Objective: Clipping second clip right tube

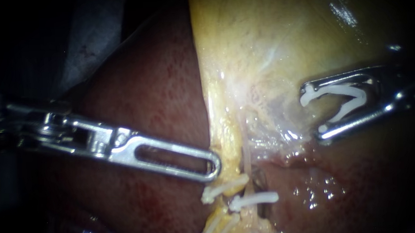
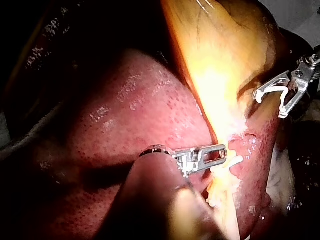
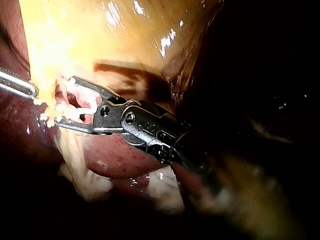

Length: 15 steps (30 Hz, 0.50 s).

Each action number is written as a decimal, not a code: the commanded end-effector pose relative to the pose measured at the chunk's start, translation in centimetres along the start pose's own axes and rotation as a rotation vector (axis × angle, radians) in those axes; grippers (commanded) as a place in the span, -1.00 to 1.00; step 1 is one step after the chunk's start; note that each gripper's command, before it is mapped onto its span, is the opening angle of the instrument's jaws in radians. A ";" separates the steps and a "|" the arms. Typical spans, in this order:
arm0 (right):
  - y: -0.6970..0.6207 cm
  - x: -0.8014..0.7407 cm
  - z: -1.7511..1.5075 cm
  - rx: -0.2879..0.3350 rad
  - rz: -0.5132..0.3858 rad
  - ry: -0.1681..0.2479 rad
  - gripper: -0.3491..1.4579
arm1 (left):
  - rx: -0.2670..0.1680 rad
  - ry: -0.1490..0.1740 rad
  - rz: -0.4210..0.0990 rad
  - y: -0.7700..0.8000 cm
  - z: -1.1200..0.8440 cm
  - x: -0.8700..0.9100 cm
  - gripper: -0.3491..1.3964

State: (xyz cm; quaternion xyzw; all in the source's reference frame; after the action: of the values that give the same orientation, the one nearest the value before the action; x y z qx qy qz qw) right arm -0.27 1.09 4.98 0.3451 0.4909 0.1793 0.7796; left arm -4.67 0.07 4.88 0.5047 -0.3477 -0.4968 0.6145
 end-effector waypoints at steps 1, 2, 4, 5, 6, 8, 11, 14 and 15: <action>0.00 -0.01 0.01 0.000 0.000 0.000 -0.03 | 0.001 0.000 -0.001 -0.01 -0.01 0.00 -1.00; -0.01 -0.01 0.02 -0.001 -0.001 0.000 -0.03 | 0.002 0.001 -0.001 -0.02 -0.03 0.00 -1.00; -0.01 -0.03 0.05 -0.002 -0.003 0.000 -0.03 | 0.006 0.007 -0.002 -0.04 -0.08 -0.01 -1.00; -0.02 -0.05 0.07 -0.003 -0.004 0.000 -0.03 | 0.007 0.007 -0.002 -0.05 -0.11 -0.02 -1.00; -0.03 -0.08 0.09 -0.003 -0.006 0.000 -0.03 | 0.008 0.006 -0.003 -0.06 -0.14 -0.04 -1.00; -0.04 -0.14 0.15 -0.006 -0.016 -0.001 -0.04 | 0.007 0.002 -0.005 -0.08 -0.20 -0.06 -1.00; -0.06 -0.26 0.27 -0.013 -0.002 0.000 -0.04 | 0.007 -0.005 -0.008 -0.12 -0.32 -0.10 -1.00; -0.07 -0.37 0.38 -0.011 0.013 -0.002 -0.05 | 0.007 -0.014 -0.012 -0.18 -0.46 -0.14 -1.00; -0.08 -0.42 0.43 -0.009 0.021 -0.003 -0.05 | 0.007 -0.015 -0.014 -0.21 -0.49 -0.15 -1.00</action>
State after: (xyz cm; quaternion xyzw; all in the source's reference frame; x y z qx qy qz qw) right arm -0.06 0.57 5.34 0.3478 0.4844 0.1919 0.7795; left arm -4.27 0.39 4.53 0.5048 -0.3508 -0.5039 0.6068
